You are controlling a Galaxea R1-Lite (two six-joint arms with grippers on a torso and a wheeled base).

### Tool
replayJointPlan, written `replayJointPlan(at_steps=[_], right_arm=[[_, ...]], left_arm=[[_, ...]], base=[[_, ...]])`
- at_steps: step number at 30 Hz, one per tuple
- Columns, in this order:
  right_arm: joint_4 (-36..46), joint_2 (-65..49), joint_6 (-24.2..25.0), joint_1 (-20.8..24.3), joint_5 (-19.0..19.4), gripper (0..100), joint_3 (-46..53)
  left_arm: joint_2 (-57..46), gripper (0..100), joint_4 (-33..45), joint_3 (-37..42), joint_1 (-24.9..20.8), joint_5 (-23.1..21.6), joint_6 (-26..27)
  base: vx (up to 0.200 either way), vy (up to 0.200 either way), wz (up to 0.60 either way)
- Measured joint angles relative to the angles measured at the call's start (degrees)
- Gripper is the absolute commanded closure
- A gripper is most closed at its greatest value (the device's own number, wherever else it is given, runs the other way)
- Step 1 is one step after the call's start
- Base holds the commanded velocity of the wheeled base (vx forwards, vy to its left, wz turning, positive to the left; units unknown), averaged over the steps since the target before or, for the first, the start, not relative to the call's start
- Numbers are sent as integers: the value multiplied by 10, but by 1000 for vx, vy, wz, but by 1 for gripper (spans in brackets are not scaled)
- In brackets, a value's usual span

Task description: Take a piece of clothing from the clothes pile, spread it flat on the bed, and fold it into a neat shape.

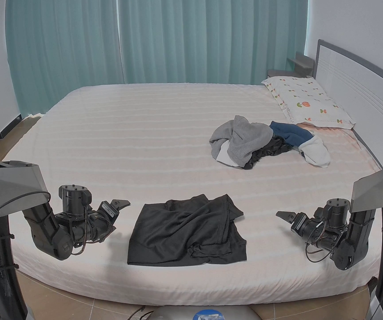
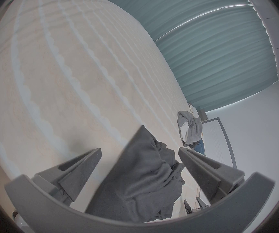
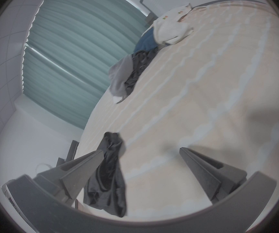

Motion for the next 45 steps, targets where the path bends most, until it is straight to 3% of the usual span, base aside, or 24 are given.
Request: replayJointPlan(at_steps=[18,26,30,45], right_arm=[[-9,-19,-21,109,0,0,22],[-9,-14,-69,117,34,0,9],[-10,-7,-75,124,57,0,-7],[-10,31,-83,134,85,0,-37]], left_arm=[[8,0,1,-4,-3,4,3],[8,0,2,-2,-2,4,4],[8,0,2,-2,-3,4,4],[8,0,2,-2,-2,4,5]], base=[[0,11,0],[0,0,0],[0,0,0],[0,0,0]])
